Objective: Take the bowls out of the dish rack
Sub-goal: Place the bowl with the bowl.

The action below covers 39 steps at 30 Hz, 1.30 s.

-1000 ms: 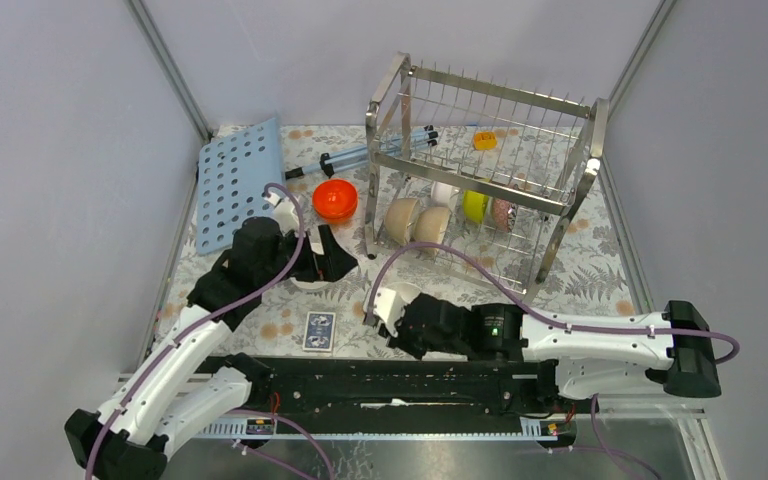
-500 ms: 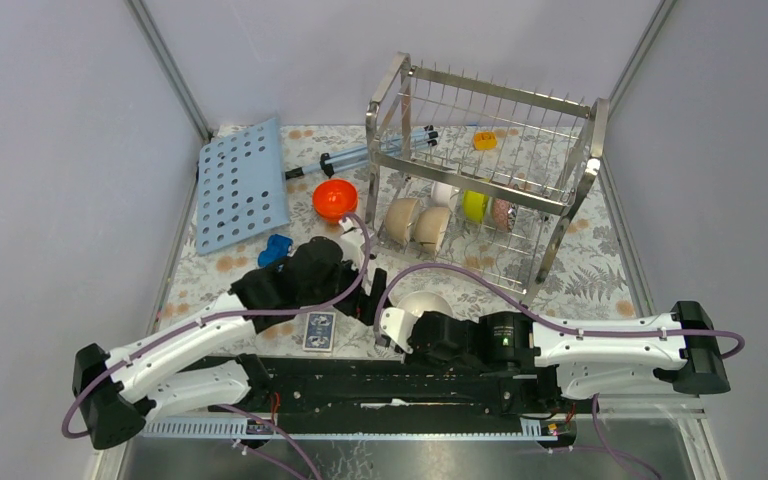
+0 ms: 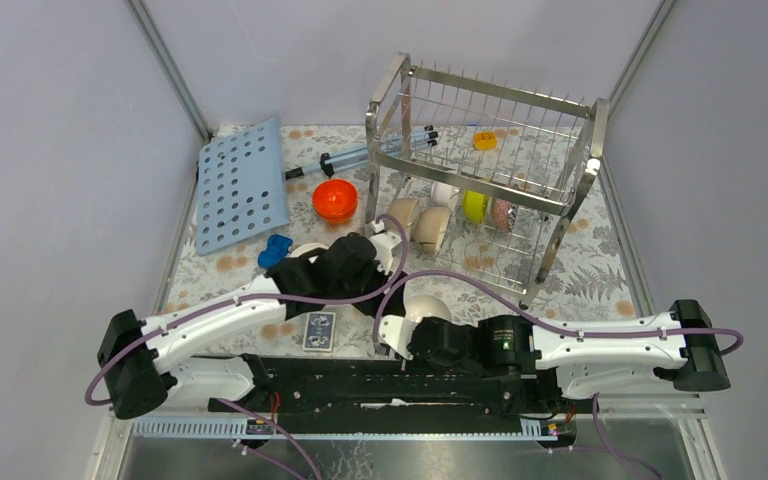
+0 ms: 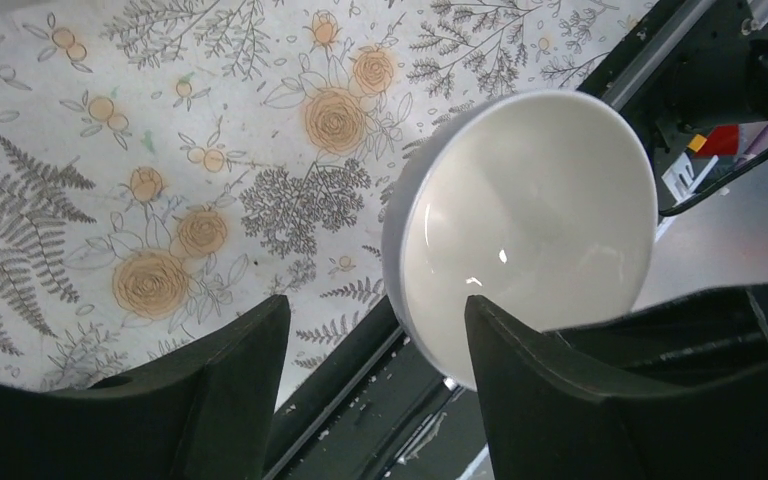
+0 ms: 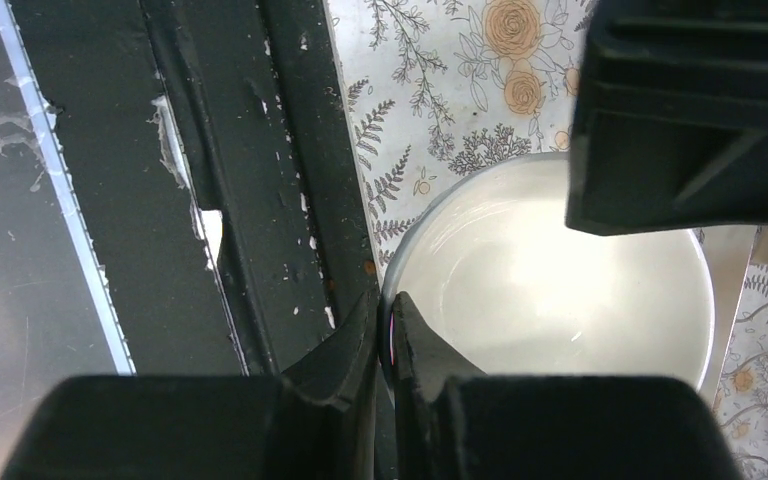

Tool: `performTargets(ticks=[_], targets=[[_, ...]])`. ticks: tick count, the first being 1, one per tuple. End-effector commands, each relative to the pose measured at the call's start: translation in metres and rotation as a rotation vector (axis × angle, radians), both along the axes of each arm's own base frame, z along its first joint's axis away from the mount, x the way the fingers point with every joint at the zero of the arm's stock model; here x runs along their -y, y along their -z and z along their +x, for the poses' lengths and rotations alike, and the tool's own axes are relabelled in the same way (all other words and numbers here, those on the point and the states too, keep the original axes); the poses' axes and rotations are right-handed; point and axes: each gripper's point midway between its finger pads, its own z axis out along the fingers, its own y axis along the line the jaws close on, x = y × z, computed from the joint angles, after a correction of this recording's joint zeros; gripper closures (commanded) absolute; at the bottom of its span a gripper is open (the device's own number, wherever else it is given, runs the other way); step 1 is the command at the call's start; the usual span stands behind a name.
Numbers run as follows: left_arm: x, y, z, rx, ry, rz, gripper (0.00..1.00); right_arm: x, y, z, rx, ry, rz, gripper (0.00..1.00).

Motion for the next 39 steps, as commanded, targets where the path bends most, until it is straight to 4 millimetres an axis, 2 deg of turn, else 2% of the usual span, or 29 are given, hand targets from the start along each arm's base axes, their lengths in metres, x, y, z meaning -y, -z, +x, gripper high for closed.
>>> performTargets(ticks=[1, 9, 13, 21, 25, 27, 32, 34, 36, 37, 39], targets=[[0.017, -0.019, 0.011, 0.062, 0.027, -0.022, 0.35, -0.016, -0.029, -0.001, 0.05, -0.031, 0.081, 1.0], [0.025, -0.012, 0.011, 0.053, 0.035, 0.007, 0.42, -0.017, -0.032, 0.0, 0.063, -0.025, 0.097, 1.0], [0.027, -0.005, 0.006, 0.044, 0.051, 0.028, 0.49, -0.019, -0.032, 0.0, 0.063, -0.029, 0.1, 1.0], [0.029, 0.008, 0.001, 0.029, 0.07, 0.07, 0.72, -0.02, -0.031, -0.002, 0.058, -0.036, 0.101, 1.0], [0.03, 0.008, -0.001, 0.027, 0.077, 0.071, 0.88, -0.021, -0.031, -0.002, 0.055, -0.032, 0.107, 1.0], [0.031, 0.008, -0.001, 0.027, 0.076, 0.071, 0.99, -0.021, -0.03, -0.003, 0.054, -0.031, 0.11, 1.0], [0.029, 0.006, 0.0, 0.028, 0.051, 0.062, 1.0, -0.023, -0.03, -0.003, 0.043, -0.015, 0.125, 1.0], [0.028, 0.004, 0.002, 0.032, 0.032, 0.054, 1.0, -0.024, -0.032, -0.002, 0.037, 0.007, 0.149, 0.9], [0.026, 0.001, 0.004, 0.042, 0.003, 0.046, 1.0, -0.025, -0.037, -0.002, 0.015, 0.043, 0.185, 0.58], [0.024, 0.0, 0.006, 0.047, -0.015, 0.041, 1.0, -0.025, -0.041, -0.002, 0.006, 0.062, 0.206, 0.47], [0.02, -0.001, 0.009, 0.054, -0.054, 0.037, 1.0, -0.027, -0.052, -0.002, -0.04, 0.13, 0.273, 0.31]])
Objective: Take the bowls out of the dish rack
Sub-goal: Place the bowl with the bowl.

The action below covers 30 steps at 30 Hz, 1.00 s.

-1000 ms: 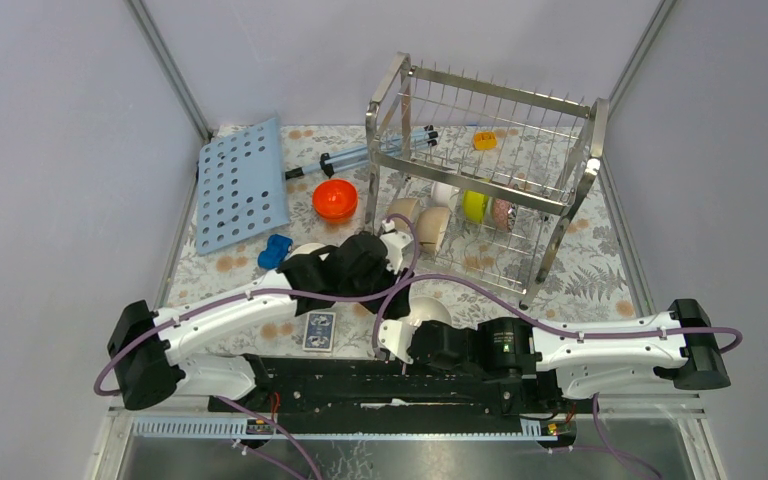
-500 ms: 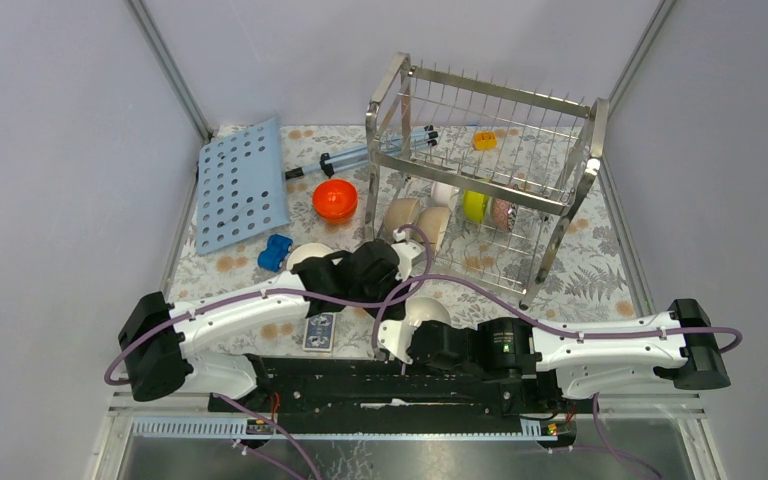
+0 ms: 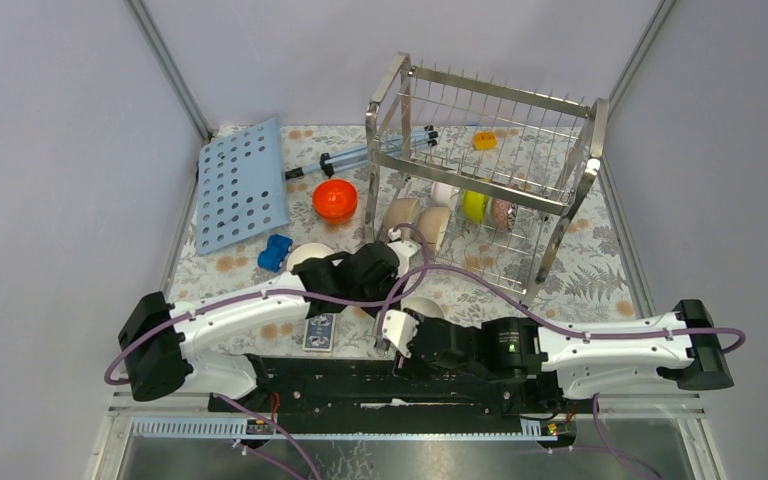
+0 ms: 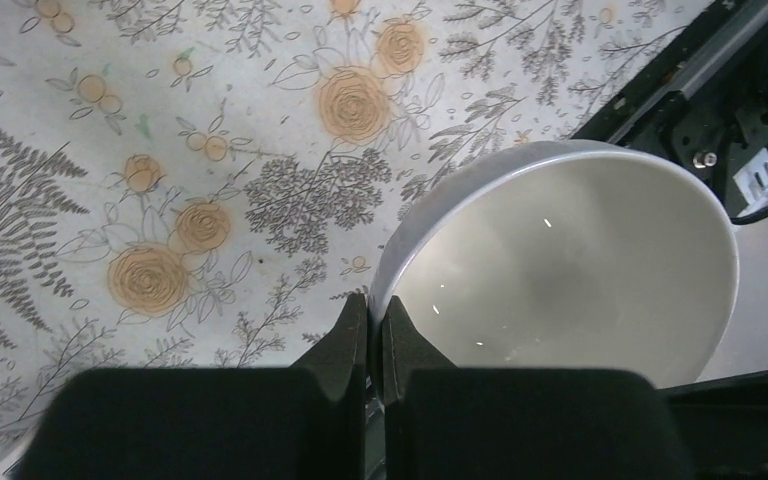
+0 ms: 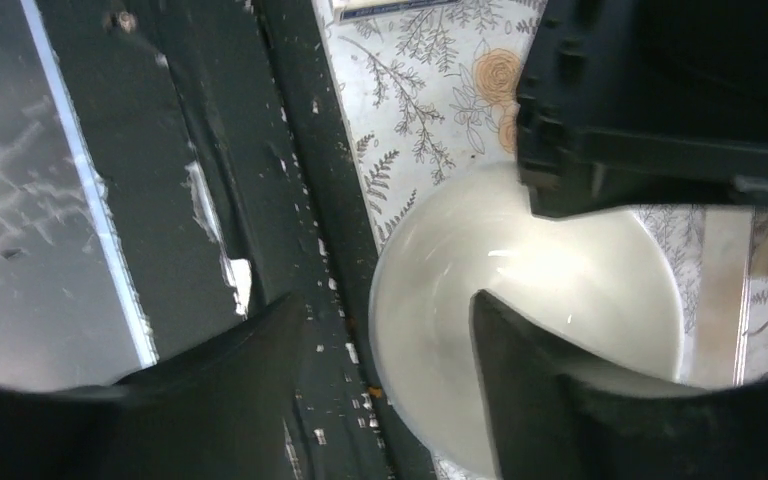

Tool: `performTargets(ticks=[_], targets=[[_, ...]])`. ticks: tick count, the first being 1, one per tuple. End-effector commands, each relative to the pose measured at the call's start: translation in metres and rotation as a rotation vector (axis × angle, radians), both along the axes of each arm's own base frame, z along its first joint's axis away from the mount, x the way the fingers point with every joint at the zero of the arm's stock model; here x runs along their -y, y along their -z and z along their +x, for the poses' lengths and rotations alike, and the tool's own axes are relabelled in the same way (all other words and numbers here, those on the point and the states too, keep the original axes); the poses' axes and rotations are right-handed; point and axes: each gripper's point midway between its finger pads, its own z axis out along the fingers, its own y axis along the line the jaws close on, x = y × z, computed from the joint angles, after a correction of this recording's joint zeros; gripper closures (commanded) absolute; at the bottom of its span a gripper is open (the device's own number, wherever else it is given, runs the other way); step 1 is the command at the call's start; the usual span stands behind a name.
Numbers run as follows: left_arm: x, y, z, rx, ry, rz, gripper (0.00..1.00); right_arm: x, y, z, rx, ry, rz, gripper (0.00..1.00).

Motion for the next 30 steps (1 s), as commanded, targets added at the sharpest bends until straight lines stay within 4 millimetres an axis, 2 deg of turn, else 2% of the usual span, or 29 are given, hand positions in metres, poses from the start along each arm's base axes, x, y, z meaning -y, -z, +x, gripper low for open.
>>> performTargets(ticks=[1, 2, 3, 7, 10, 16, 19, 23, 26, 28, 30], targets=[[0.0, -0.028, 0.015, 0.082, -0.093, -0.084, 1.0, -0.013, -0.047, 0.003, -0.058, 0.134, 0.22, 0.17], [-0.003, -0.028, 0.017, 0.089, -0.12, -0.084, 1.0, -0.012, -0.053, 0.004, -0.08, 0.17, 0.254, 0.04], [-0.006, -0.028, 0.02, 0.09, -0.151, -0.089, 1.0, -0.012, -0.062, 0.006, -0.102, 0.214, 0.294, 0.02], [-0.025, -0.026, 0.034, 0.082, -0.33, -0.116, 1.0, 0.001, -0.092, 0.027, -0.193, 0.492, 0.495, 0.02], [-0.039, -0.026, 0.038, 0.063, -0.491, -0.166, 1.0, 0.013, -0.1, 0.043, -0.237, 0.7, 0.605, 0.04], [-0.063, -0.032, 0.041, -0.003, -0.76, -0.246, 1.0, 0.025, -0.093, 0.072, -0.147, 0.997, 0.598, 0.11], [-0.08, -0.034, 0.042, 0.0, -0.853, -0.219, 1.0, 0.019, -0.09, 0.083, -0.102, 1.055, 0.589, 0.18], [-0.095, -0.038, 0.04, -0.01, -0.934, -0.206, 1.0, 0.01, -0.077, 0.106, -0.11, 1.104, 0.545, 0.39], [-0.101, -0.039, 0.038, -0.018, -0.962, -0.209, 1.0, 0.009, -0.069, 0.124, -0.148, 1.131, 0.54, 0.49], [-0.103, -0.037, 0.037, -0.018, -0.972, -0.203, 1.0, 0.003, -0.068, 0.126, -0.16, 1.106, 0.538, 0.5], [-0.105, -0.035, 0.037, -0.016, -0.973, -0.194, 1.0, -0.005, -0.067, 0.128, -0.172, 1.079, 0.521, 0.45]])
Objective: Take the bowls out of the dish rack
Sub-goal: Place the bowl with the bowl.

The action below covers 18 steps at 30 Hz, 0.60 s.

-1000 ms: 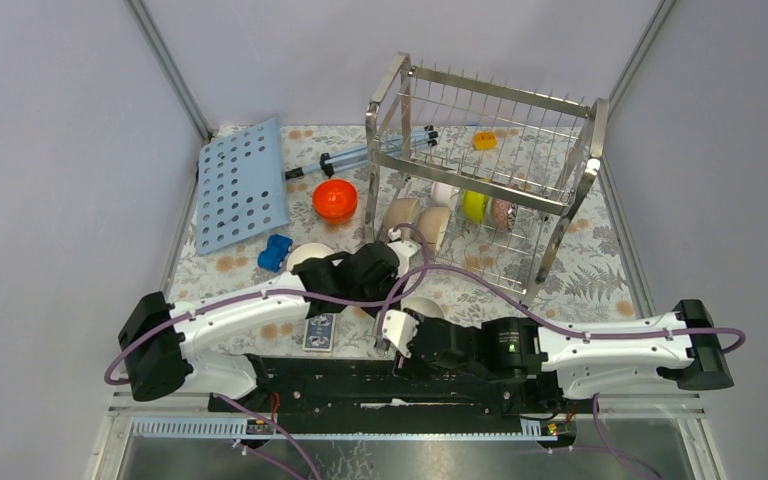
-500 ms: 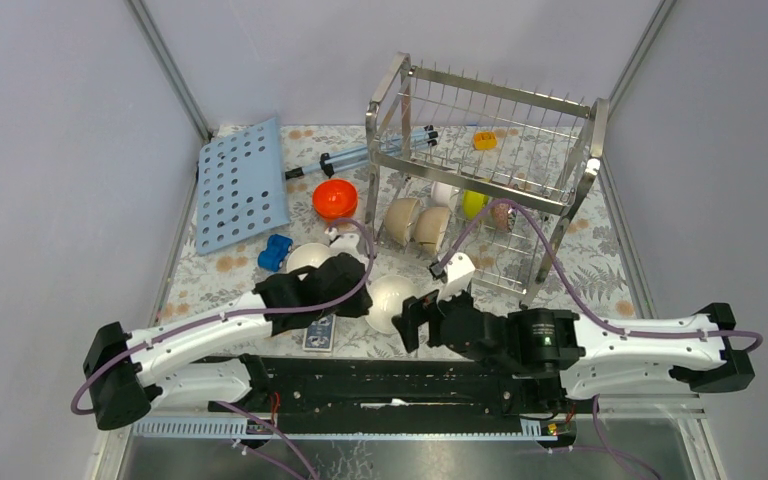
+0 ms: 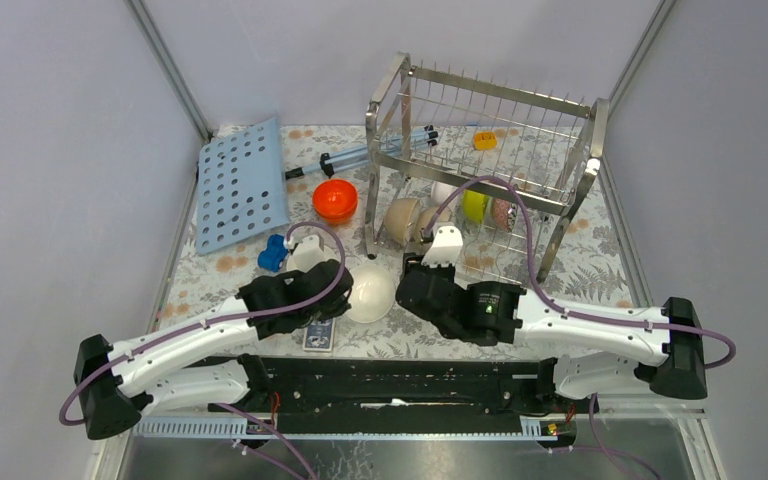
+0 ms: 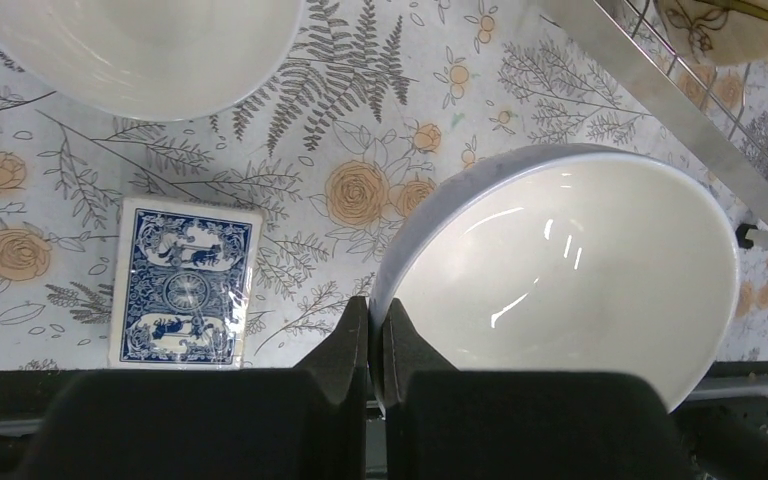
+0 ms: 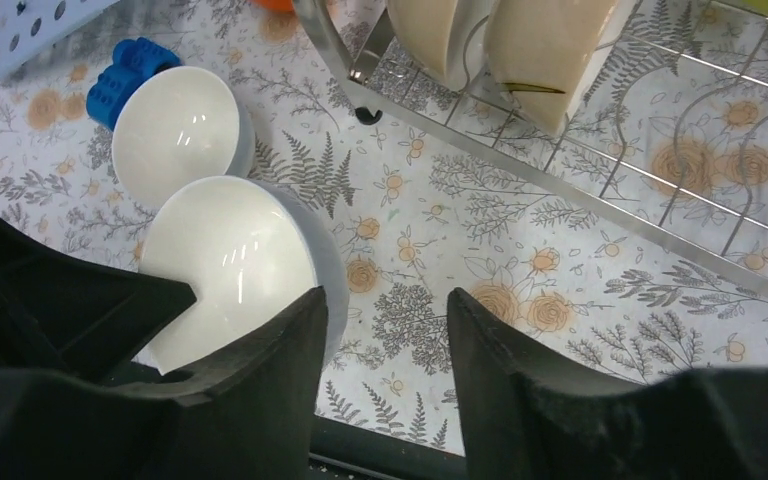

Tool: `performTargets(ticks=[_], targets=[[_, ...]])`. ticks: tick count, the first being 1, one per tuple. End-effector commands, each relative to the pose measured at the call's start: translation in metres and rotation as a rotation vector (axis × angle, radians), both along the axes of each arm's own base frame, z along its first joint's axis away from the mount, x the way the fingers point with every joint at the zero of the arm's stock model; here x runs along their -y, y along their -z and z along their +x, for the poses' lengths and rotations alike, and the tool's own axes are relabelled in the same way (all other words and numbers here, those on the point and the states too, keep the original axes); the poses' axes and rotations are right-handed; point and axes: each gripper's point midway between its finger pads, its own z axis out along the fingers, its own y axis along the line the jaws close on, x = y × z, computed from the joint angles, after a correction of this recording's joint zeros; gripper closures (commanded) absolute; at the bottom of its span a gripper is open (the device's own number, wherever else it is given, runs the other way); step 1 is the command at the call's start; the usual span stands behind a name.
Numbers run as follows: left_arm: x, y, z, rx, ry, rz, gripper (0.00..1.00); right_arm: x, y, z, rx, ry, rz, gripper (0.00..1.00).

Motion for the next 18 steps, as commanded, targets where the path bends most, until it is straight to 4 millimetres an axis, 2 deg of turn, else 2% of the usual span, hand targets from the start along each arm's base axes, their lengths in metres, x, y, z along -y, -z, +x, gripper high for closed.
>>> performTargets(ticks=[1, 4, 7, 10, 15, 18], targets=[[0.005, -0.032, 0.013, 0.067, -0.085, -0.1, 1.0, -0.023, -0.012, 0.005, -0.007, -0.048, 0.051, 0.42], [0.005, -0.029, 0.014, 0.066, -0.084, -0.085, 1.0, -0.032, -0.004, 0.004, -0.022, -0.081, 0.011, 0.36], [0.005, -0.029, 0.014, 0.063, -0.08, -0.08, 1.0, -0.035, 0.0, 0.004, -0.024, -0.103, -0.001, 0.36], [0.007, -0.029, 0.014, 0.062, -0.07, -0.072, 1.0, -0.041, 0.011, 0.003, -0.065, -0.143, -0.033, 0.4], [0.012, -0.028, 0.013, 0.055, -0.041, -0.052, 1.0, -0.041, 0.03, 0.002, -0.1, -0.155, -0.097, 0.54], [0.014, -0.023, 0.012, 0.041, -0.026, -0.035, 1.0, -0.04, 0.04, 0.003, -0.123, -0.158, -0.135, 0.59]])
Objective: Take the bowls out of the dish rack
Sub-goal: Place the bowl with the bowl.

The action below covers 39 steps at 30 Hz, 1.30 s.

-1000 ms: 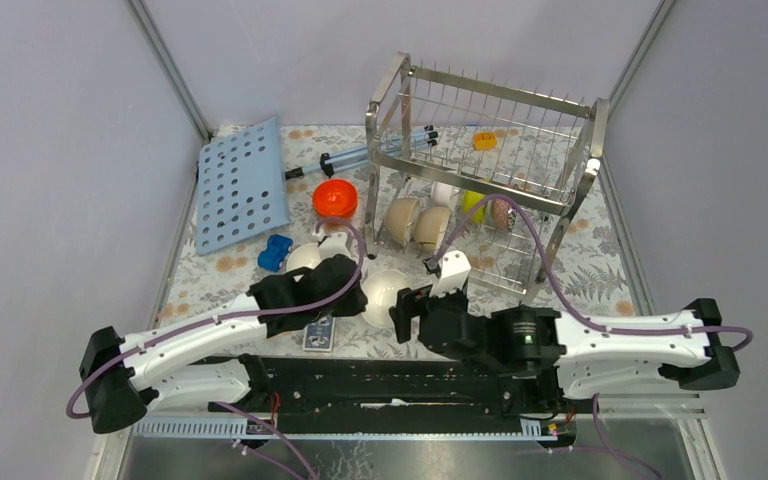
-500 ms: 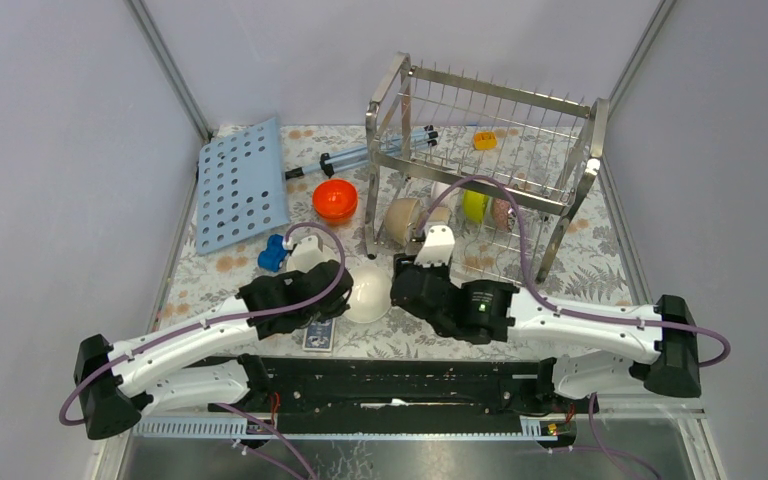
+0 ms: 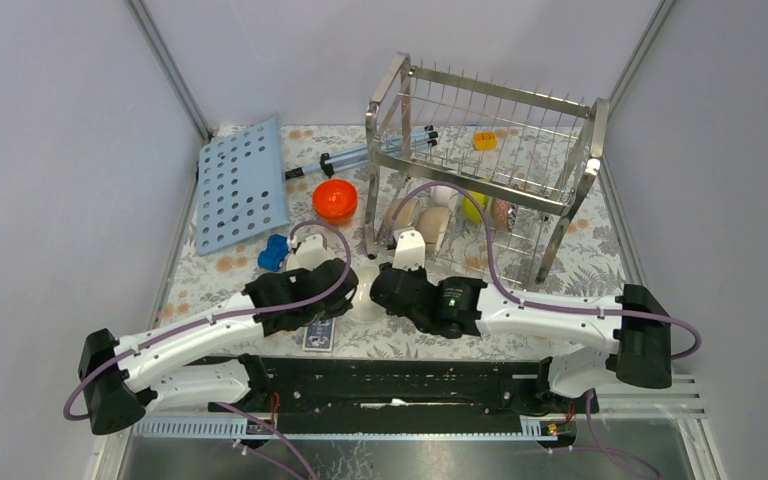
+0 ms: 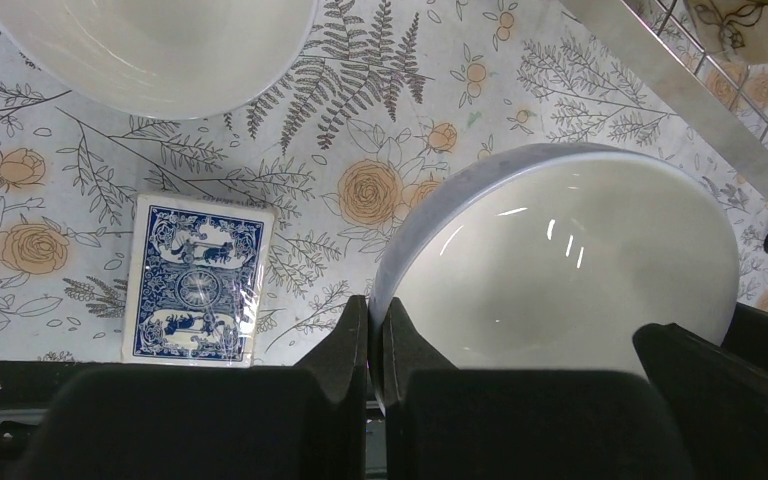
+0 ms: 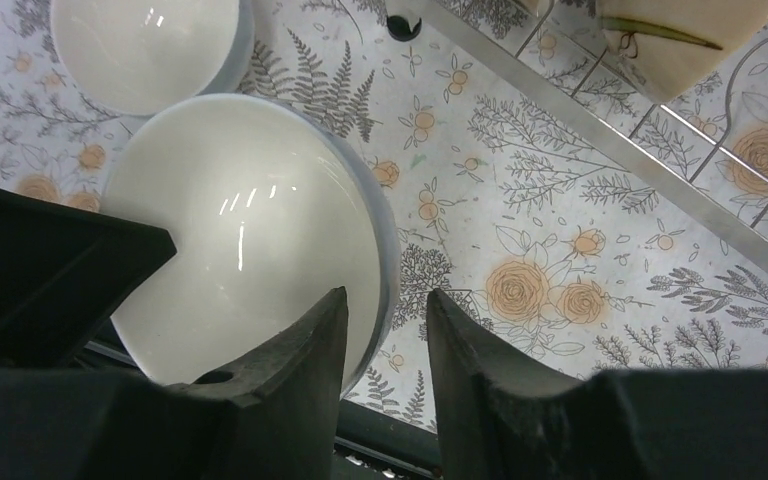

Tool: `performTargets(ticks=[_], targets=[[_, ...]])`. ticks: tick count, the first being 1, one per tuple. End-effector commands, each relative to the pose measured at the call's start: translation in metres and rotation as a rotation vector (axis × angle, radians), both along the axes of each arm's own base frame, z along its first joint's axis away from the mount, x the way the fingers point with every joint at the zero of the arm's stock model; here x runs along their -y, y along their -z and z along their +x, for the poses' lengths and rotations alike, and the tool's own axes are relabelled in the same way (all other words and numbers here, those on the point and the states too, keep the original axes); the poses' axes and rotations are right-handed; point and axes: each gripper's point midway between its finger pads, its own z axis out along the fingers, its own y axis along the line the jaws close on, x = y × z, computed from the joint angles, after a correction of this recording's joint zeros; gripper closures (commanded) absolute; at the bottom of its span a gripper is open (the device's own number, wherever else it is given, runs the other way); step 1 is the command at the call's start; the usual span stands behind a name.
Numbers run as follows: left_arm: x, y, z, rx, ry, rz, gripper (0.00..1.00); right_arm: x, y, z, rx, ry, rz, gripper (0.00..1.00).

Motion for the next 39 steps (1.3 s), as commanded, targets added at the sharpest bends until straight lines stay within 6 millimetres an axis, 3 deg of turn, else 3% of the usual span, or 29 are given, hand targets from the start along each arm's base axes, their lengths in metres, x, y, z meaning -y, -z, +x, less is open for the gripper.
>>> performTargets(ticks=[1, 4, 13, 16, 19, 24, 39], targets=[[0.018, -0.024, 0.011, 0.049, 0.002, -0.068, 1.0, -0.005, -0.001, 0.004, -0.017, -0.013, -0.023, 0.6], [0.02, -0.022, 0.01, 0.042, 0.013, -0.06, 1.0, -0.002, 0.006, 0.006, -0.025, -0.005, -0.054, 0.65], [0.025, -0.024, 0.012, 0.048, 0.057, -0.03, 1.0, -0.001, 0.012, 0.008, -0.05, 0.004, -0.055, 1.0], [0.027, -0.027, 0.013, 0.058, 0.09, -0.015, 0.9, -0.001, 0.011, 0.006, -0.055, -0.005, -0.052, 1.0], [0.027, -0.031, 0.015, 0.083, 0.126, 0.002, 0.71, -0.001, 0.01, 0.005, -0.057, -0.016, -0.053, 1.0], [0.023, -0.036, 0.016, 0.117, 0.171, 0.021, 0.56, 0.001, 0.008, 0.004, -0.058, -0.02, -0.045, 1.0], [0.023, -0.018, 0.0, 0.06, 0.281, 0.051, 0.68, 0.008, 0.006, 0.008, -0.06, 0.007, -0.028, 1.0]])
